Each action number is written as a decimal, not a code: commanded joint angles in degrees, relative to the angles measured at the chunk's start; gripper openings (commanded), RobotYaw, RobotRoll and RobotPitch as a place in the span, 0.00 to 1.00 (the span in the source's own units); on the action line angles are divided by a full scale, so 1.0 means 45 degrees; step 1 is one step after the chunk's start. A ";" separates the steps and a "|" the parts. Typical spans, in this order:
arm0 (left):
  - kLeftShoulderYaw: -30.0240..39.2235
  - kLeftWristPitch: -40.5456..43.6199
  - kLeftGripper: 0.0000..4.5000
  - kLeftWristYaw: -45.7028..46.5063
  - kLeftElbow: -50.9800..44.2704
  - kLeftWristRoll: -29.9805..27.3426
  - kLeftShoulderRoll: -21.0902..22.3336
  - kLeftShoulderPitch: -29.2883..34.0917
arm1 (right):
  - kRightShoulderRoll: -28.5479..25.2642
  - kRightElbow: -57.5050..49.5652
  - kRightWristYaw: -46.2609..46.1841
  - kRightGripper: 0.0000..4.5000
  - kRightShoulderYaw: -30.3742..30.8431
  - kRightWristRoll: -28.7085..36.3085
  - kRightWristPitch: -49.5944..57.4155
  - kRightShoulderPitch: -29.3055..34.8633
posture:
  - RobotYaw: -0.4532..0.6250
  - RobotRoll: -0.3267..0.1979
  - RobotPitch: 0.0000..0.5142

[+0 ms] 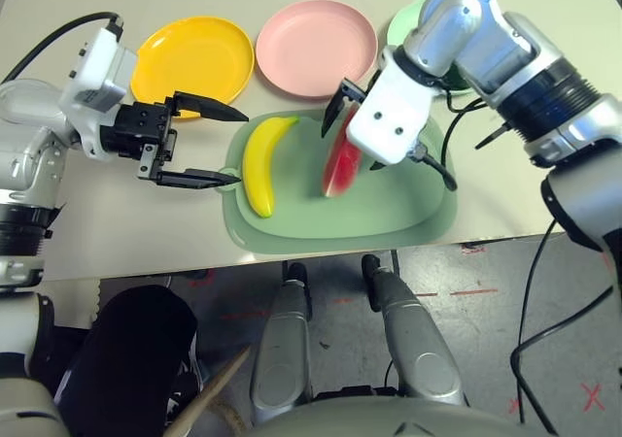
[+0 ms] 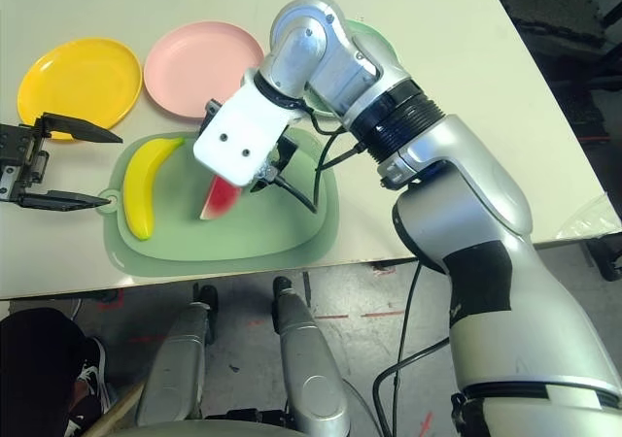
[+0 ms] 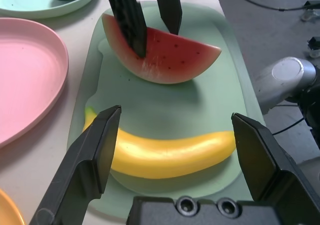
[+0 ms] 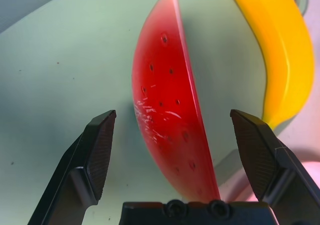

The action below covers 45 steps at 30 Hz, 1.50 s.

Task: Place the fruits into color-matched plates.

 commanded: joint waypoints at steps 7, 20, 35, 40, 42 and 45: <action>-0.0068 0.0006 1.00 -0.0147 -0.0264 -0.0215 0.0335 0.0201 | 0.0404 0.0085 0.0068 0.99 -0.0123 -0.0709 -0.0180 0.0661 | 0.36 0.62 0.82; 0.0000 0.0583 1.00 -0.0147 -0.0748 -0.0278 0.0303 0.0047 | 0.0864 0.0316 -0.0075 0.90 -0.1197 -0.1859 0.0021 0.1081 | 0.36 0.62 0.82; 0.0224 0.0752 1.00 -0.0147 -0.0864 -0.0195 0.0081 0.0176 | 0.0336 -0.0334 0.0069 0.46 -0.0989 -0.1236 0.0763 0.1139 | 0.35 0.62 0.82; 0.0255 0.0683 1.00 -0.0147 -0.0764 -0.0136 -0.0042 0.0172 | -0.0460 -0.1033 0.0069 0.46 -0.0382 0.0157 0.1718 0.0443 | 0.33 0.62 0.82; 0.0433 0.0699 1.00 -0.0146 -0.0655 0.0105 -0.0330 0.0089 | -0.0553 -0.1038 0.0069 0.46 -0.0370 0.0507 0.2040 0.0141 | 0.33 0.62 0.81; 0.0717 0.0716 1.00 0.0310 -0.0492 0.0752 -0.0834 -0.0014 | -0.0377 -0.0508 0.0069 0.46 -0.0628 0.0743 0.2396 -0.0413 | 0.33 0.62 0.81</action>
